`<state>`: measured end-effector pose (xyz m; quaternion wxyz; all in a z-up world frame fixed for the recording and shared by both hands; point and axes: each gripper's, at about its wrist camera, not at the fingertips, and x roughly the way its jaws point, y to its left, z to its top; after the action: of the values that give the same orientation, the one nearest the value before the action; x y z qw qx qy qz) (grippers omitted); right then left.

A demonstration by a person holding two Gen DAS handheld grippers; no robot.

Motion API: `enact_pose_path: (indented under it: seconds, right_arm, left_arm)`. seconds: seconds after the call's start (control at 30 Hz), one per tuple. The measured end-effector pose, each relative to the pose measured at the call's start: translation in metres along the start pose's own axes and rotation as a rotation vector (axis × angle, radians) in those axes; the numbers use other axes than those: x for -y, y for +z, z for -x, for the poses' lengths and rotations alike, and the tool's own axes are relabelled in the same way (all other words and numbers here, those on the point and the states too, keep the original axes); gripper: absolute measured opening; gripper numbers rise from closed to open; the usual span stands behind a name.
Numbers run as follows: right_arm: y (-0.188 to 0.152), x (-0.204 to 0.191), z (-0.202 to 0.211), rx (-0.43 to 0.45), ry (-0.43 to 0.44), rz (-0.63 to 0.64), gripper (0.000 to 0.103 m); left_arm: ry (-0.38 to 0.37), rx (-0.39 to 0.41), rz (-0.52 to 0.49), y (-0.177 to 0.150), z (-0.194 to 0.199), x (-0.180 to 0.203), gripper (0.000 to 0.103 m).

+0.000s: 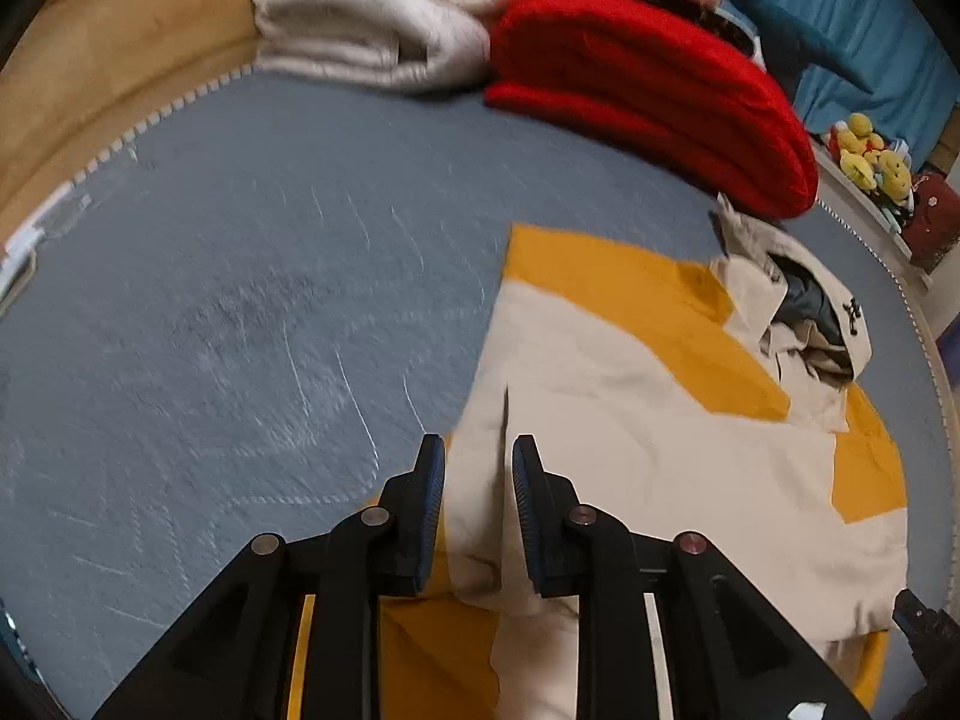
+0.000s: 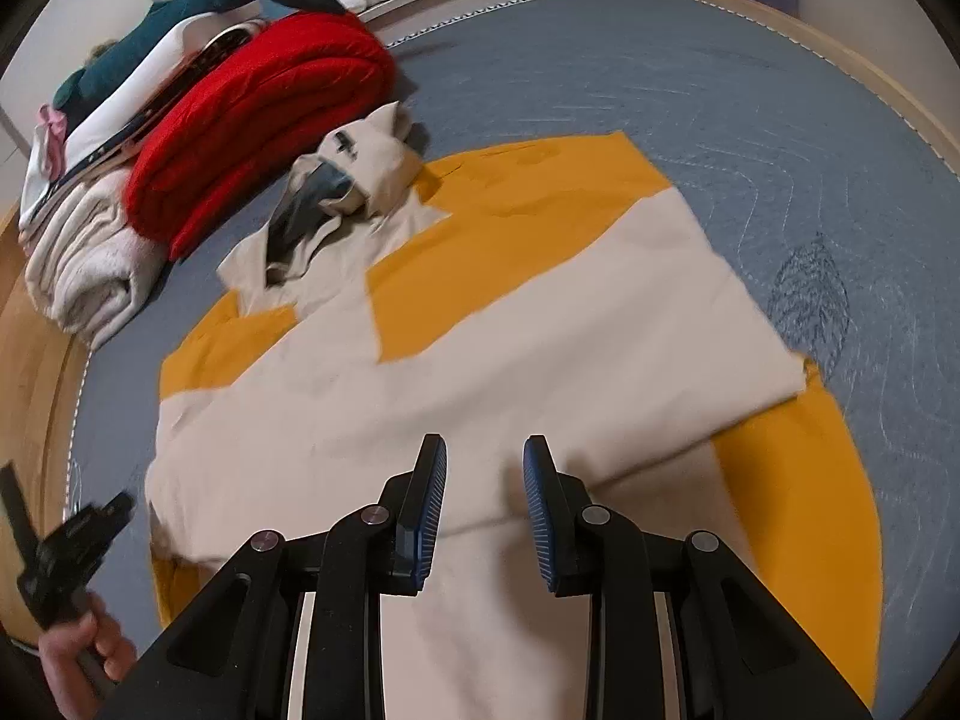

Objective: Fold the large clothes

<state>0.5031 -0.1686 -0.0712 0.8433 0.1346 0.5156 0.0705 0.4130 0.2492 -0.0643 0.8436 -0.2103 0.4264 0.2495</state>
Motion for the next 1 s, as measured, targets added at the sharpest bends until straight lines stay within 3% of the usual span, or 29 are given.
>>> enact_pose_path:
  seconds: [0.1,0.17,0.23,0.3,0.37,0.43,0.57,0.67,0.73,0.83,0.93,1.0]
  right_arm:
    - [0.011,0.025,-0.02,-0.068,-0.026,-0.058,0.028]
    - [0.012,0.045,-0.039,-0.146,-0.117,-0.083,0.028]
    - [0.009,0.06,-0.051,-0.204,-0.173,-0.117,0.028]
    - [0.008,0.069,-0.055,-0.23,-0.171,-0.153,0.028]
    - [0.01,0.061,-0.053,-0.223,-0.186,-0.109,0.028]
    - [0.011,0.053,-0.047,-0.204,-0.19,-0.077,0.028]
    - [0.015,0.027,-0.029,-0.09,-0.23,0.05,0.028]
    - [0.014,0.012,-0.029,-0.052,-0.245,0.143,0.035]
    - [0.011,0.01,-0.039,-0.084,-0.266,0.184,0.037]
    - [0.009,0.014,-0.043,-0.132,-0.291,0.18,0.037]
    - [0.01,0.007,-0.03,-0.118,-0.303,0.209,0.037]
    - [0.008,-0.001,-0.016,-0.093,-0.296,0.242,0.037]
  left_arm:
    - [-0.064,-0.021,-0.061,-0.002,-0.001,0.012,0.022]
    - [-0.144,-0.142,-0.084,-0.013,-0.026,0.024,0.022]
    - [-0.121,-0.231,-0.094,-0.025,-0.048,0.025,0.022]
    - [-0.06,-0.285,-0.122,-0.037,-0.066,0.026,0.022]
    - [-0.044,-0.264,-0.14,-0.034,-0.062,0.03,0.022]
    - [-0.075,-0.236,-0.149,-0.028,-0.05,0.037,0.022]
    - [-0.103,-0.177,-0.212,-0.022,-0.037,0.051,0.022]
    - [-0.068,-0.259,-0.248,-0.032,-0.06,0.052,0.022]
    - [-0.054,-0.293,-0.259,-0.039,-0.069,0.051,0.022]
    - [-0.063,-0.26,-0.278,-0.035,-0.056,0.059,0.023]
    - [-0.101,-0.201,-0.289,-0.028,-0.035,0.067,0.026]
    - [-0.118,-0.135,-0.323,-0.026,-0.016,0.076,0.033]
